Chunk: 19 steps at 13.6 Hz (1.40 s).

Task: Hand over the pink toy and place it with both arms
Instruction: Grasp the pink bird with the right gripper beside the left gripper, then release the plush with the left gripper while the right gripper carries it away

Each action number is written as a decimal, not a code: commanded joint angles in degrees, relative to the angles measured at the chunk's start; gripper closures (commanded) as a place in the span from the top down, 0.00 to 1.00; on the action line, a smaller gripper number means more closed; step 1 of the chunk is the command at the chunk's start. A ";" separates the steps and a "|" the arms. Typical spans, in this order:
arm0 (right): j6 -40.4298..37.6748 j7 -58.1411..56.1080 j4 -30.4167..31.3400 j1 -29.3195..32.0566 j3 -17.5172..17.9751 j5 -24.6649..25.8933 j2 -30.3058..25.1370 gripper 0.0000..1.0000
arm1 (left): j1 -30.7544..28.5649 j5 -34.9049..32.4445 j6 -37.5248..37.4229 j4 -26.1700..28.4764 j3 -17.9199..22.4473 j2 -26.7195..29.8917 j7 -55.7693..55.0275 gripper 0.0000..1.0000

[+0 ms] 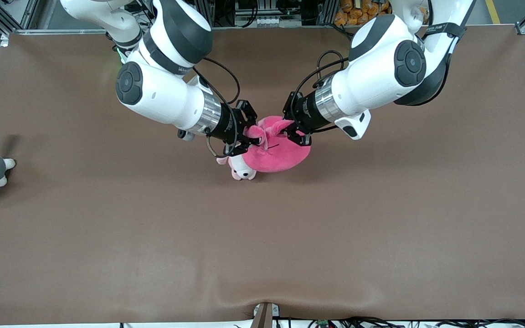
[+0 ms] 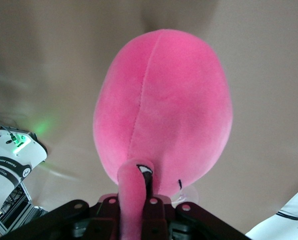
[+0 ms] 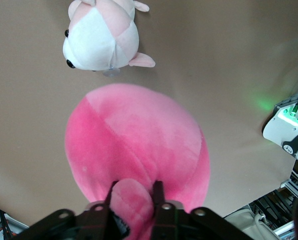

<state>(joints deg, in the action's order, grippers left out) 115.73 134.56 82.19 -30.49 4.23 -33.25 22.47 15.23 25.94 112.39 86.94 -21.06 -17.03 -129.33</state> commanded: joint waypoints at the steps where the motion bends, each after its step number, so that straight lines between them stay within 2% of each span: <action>1: -0.33 -0.18 -2.04 -0.01 -0.45 -0.24 0.83 0.00 | 0.76 -0.63 0.02 -1.95 -0.04 -0.64 -1.89 0.00; 3: -2.43 -0.09 -2.91 1.39 -0.72 0.64 0.56 0.00 | 0.76 -0.81 -0.07 -1.95 -0.04 -0.46 -1.81 0.00; 4: -6.01 -0.18 -4.57 3.31 -0.72 0.56 0.39 0.00 | 0.67 -0.72 -0.07 -1.95 -0.04 -0.46 -1.81 0.07; 6: -12.96 -0.09 -8.09 7.00 -0.72 0.55 0.47 0.00 | 0.50 -0.81 -0.07 -1.95 0.05 -0.02 -1.89 0.82; 7: -15.25 -0.18 -8.97 9.02 -0.72 0.47 0.39 0.00 | 0.15 -0.89 -0.16 -1.95 0.31 0.07 -1.72 1.00; 9: -19.56 -0.35 -9.33 13.24 -0.80 0.47 -0.23 0.00 | -0.55 -2.90 -1.38 -1.95 0.58 1.64 -1.37 1.00; 11: -23.34 -0.53 -9.68 18.94 -0.81 0.47 -1.02 0.00 | -0.91 -9.47 -5.58 -2.47 1.19 3.22 0.12 1.00; 13: -27.99 -4.98 -10.65 26.06 -0.72 0.03 -1.90 0.00 | -3.35 -14.23 -11.38 -4.14 1.20 3.84 7.38 1.00; 14: -31.41 -8.49 -10.74 30.36 -0.54 -0.32 -1.90 0.00 | -5.02 -16.34 -13.67 -4.75 1.28 4.37 14.38 1.00; 16: -37.66 -28.62 -9.43 39.24 -0.72 0.03 -0.94 0.00 | -9.58 -17.33 -17.89 -5.02 1.02 4.55 26.61 1.00; 17: -38.64 -38.83 -6.72 42.76 -0.72 0.20 1.16 0.00 | -11.78 -17.33 -19.56 -5.63 1.02 4.55 32.33 1.00; 19: -36.56 -47.61 -6.08 47.70 -0.72 0.81 6.86 0.00 | -14.78 -17.50 -24.47 -7.39 1.19 4.55 45.24 1.00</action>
<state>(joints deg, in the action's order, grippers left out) 77.85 95.85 75.52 13.57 1.99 -32.60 23.91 2.33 9.60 92.50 81.82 -19.65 -12.43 -93.06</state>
